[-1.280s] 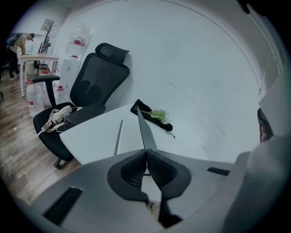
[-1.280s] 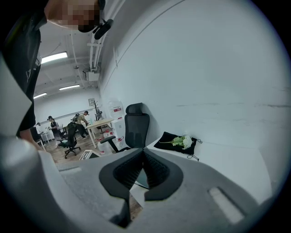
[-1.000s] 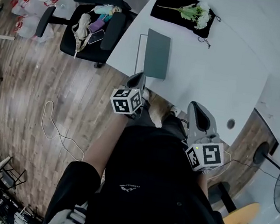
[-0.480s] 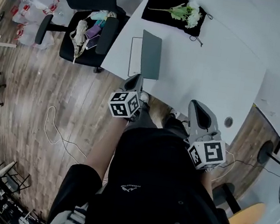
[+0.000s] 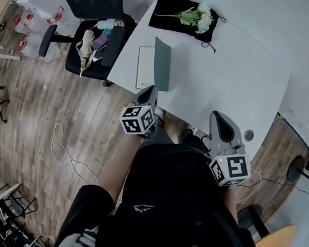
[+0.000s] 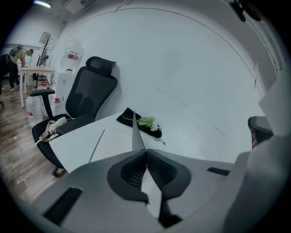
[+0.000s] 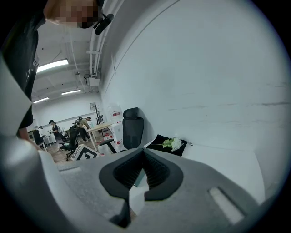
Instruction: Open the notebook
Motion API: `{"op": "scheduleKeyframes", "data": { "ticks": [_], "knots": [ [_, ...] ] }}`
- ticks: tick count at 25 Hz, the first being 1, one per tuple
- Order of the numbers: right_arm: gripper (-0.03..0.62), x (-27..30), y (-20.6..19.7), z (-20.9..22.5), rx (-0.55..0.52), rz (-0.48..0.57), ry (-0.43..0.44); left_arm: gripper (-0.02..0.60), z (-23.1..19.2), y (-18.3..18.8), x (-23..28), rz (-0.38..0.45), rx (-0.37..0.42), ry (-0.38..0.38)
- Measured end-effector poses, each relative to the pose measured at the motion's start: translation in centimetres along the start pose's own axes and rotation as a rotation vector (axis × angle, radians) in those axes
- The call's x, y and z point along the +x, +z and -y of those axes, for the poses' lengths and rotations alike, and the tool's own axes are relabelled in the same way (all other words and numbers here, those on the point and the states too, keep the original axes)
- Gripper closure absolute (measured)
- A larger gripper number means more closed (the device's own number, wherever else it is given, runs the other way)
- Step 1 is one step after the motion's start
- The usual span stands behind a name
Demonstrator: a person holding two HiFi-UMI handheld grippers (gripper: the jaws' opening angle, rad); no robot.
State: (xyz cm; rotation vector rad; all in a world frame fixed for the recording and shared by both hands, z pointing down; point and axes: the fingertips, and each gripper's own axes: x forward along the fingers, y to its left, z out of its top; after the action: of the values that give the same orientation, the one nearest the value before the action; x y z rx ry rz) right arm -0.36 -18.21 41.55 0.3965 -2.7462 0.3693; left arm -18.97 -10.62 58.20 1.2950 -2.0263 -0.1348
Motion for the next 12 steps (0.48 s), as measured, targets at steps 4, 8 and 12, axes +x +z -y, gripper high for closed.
{"op": "scheduleKeyframes", "data": {
  "ticks": [4,8,12],
  "knots": [
    [0.589,-0.8,-0.2,0.7,0.02,0.003,-0.025,0.574,1.1,-0.1,-0.2,0.0,0.005,-0.015],
    [0.589,-1.2,0.1,1.2,0.009,0.007,-0.03,0.574,2.5,-0.1,0.2,-0.01,0.025,-0.043],
    [0.589,-1.6,-0.1,1.8,0.028,0.014,-0.055,0.574,3.8,-0.5,0.9,-0.028,0.049,-0.076]
  ]
}}
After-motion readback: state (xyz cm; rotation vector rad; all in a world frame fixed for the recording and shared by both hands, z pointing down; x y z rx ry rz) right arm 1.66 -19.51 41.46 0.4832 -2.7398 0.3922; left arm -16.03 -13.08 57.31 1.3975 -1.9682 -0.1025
